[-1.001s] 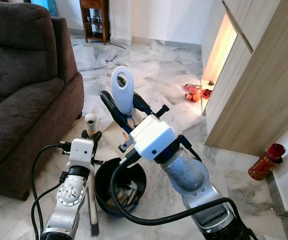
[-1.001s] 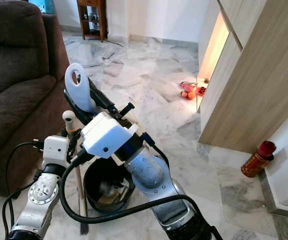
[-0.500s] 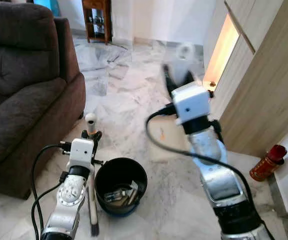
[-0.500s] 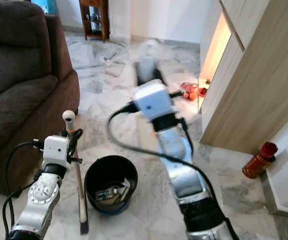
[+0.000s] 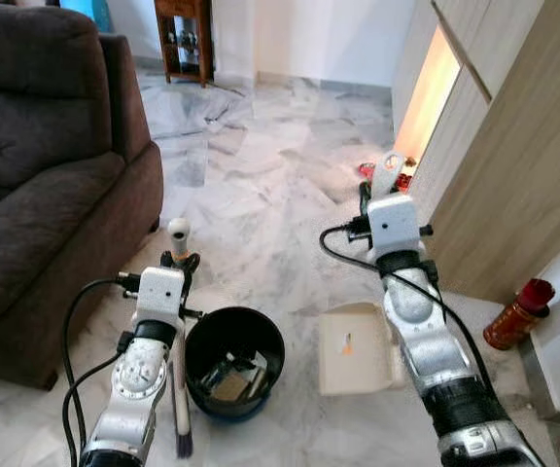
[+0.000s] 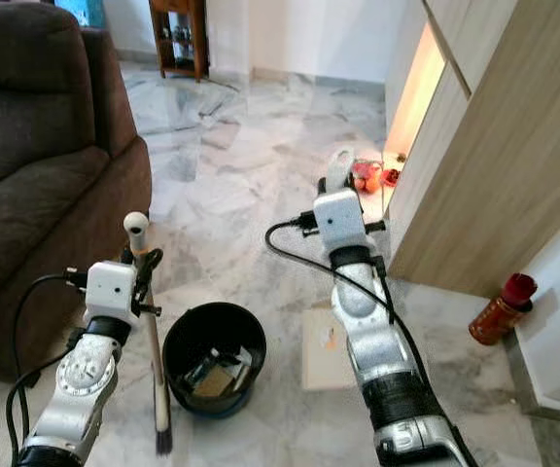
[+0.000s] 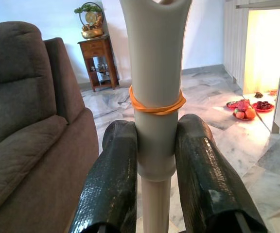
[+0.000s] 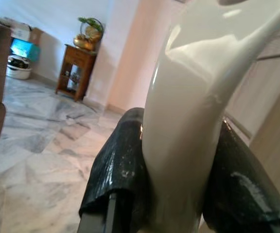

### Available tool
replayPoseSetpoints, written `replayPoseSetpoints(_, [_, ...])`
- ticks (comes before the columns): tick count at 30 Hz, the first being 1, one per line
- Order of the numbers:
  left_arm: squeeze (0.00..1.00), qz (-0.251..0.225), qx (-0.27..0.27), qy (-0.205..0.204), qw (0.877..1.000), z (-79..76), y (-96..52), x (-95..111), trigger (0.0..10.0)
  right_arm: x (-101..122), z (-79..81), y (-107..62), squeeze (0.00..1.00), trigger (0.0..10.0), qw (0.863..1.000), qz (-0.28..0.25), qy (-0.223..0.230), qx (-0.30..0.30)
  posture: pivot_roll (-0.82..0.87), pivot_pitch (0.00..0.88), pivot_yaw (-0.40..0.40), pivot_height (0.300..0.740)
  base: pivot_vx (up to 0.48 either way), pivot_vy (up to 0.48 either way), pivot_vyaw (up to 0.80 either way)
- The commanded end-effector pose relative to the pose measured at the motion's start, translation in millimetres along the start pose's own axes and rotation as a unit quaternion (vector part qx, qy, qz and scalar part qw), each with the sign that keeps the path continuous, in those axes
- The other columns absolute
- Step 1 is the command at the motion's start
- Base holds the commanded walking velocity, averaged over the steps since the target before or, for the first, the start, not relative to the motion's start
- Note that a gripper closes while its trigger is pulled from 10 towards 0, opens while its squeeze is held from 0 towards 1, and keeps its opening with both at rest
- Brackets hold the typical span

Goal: Sweep floor

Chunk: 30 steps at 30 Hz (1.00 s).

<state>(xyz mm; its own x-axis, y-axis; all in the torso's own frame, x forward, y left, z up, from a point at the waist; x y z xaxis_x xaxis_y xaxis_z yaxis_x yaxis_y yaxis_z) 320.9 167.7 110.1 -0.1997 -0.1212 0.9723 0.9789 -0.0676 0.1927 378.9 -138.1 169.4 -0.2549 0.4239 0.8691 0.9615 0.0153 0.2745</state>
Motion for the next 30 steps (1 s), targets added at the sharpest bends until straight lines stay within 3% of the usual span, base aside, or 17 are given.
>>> replayPoseSetpoints(1, [0.0, -0.025, -0.009, -0.001, 1.0, -3.3, 4.0, 9.3, 10.0, -1.9, -5.8, 3.3, 0.0, 10.0, 1.0, -0.008, -0.007, -0.009, 0.06, 0.0, -0.063, 0.74, 0.0, 0.0, 0.0])
replayPoseSetpoints(7, [0.0, -0.017, -0.008, -0.006, 1.0, -1.1, -4.2, 5.6, 10.0, -23.4, -1.4, -1.0, 0.0, 10.0, 0.999, 0.035, 0.034, -0.013, 0.07, 0.0, -0.064, 0.74, 0.0, 0.0, 0.0])
replayPoseSetpoints(15, [0.0, -0.014, -0.008, -0.006, 1.0, 0.0, -8.2, 4.4, 10.0, -39.0, 2.0, -2.9, 0.0, 10.0, 0.997, 0.058, 0.043, -0.007, 0.07, 0.0, -0.066, 0.74, 0.0, 0.0, 0.0])
replayPoseSetpoints(21, [0.0, -0.016, -0.003, -0.008, 1.0, -0.8, -7.8, 6.0, 10.0, -56.0, 8.9, -10.1, 0.0, 10.0, 0.989, 0.095, 0.111, 0.0, 0.07, 0.0, -0.076, 0.74, 0.0, 0.0, 0.0])
replayPoseSetpoints(30, [0.0, -0.018, -0.002, -0.013, 1.0, -2.5, -5.4, 6.4, 10.0, -57.7, 14.8, -13.0, 0.0, 10.0, 0.985, 0.093, 0.146, 0.012, 0.06, 0.0, -0.076, 0.74, 0.0, 0.0, 0.0])
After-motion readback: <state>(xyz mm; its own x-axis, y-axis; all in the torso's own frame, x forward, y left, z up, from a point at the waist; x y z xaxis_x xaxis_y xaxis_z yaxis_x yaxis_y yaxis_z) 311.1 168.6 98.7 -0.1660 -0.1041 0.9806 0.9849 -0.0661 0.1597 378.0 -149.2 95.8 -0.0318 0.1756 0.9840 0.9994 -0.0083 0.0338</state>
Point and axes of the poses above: a point about 5 cm out from each wrist's last joint towards the gripper, its own y axis pointing out of the wrist towards the gripper, its own x axis along the axis of the wrist's last joint, z = x × y, the point moved 3 cm from there along y, pointing out of the wrist towards the gripper, and after that the axes turned 6 degrees about -y, right-handed, at the moved point
